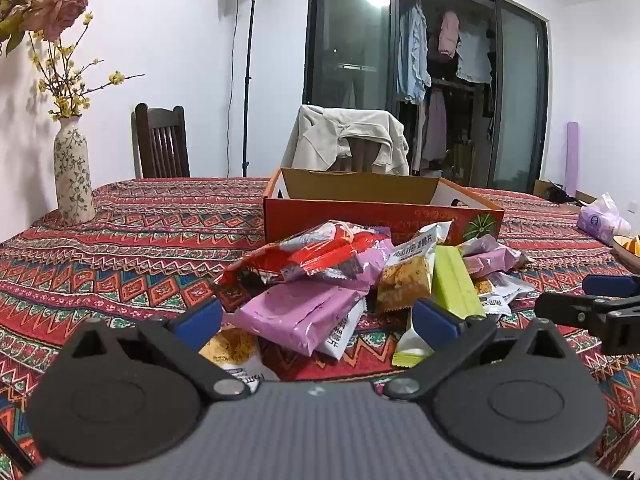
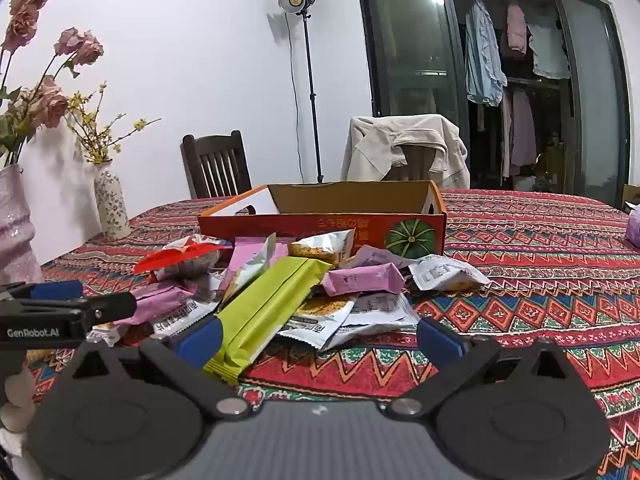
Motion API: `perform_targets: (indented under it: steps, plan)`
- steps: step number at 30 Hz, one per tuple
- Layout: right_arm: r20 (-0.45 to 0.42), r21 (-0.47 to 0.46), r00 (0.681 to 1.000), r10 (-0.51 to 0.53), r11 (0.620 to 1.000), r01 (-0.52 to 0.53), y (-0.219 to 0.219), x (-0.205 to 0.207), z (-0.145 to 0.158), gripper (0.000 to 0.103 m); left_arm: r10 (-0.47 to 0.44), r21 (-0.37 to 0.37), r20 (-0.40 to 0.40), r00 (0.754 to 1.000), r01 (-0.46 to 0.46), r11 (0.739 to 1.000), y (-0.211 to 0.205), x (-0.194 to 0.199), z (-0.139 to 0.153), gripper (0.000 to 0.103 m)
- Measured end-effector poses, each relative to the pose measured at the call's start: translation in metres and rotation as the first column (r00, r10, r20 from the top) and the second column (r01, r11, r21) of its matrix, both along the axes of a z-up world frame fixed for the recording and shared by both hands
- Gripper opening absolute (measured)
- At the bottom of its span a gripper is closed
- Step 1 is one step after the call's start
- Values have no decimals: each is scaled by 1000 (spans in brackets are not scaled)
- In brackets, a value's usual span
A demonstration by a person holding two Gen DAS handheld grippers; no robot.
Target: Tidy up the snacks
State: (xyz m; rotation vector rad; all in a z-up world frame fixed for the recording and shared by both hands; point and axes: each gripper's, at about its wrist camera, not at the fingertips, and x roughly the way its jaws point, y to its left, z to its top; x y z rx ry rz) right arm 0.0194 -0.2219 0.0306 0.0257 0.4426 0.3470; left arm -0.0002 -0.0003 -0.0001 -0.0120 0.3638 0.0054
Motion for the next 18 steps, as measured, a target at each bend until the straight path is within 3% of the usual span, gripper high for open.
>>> perform_targets:
  steps: [4,5,18]
  plan:
    - [1,-3,1000,-1,1000,1,1,0,-1,103,-13,9,18,1000,13,1000,-5,-4,0,103]
    - [0,-5,1000,-2,1000,2,1,1,-2,103,-15,-39,3,1000,16,999,0,-3,-2,103]
    - [-10,-16,1000,-12,1000,12,1,1,-3,103,-36,-53,-23,999,35,998,5,3,-3,103]
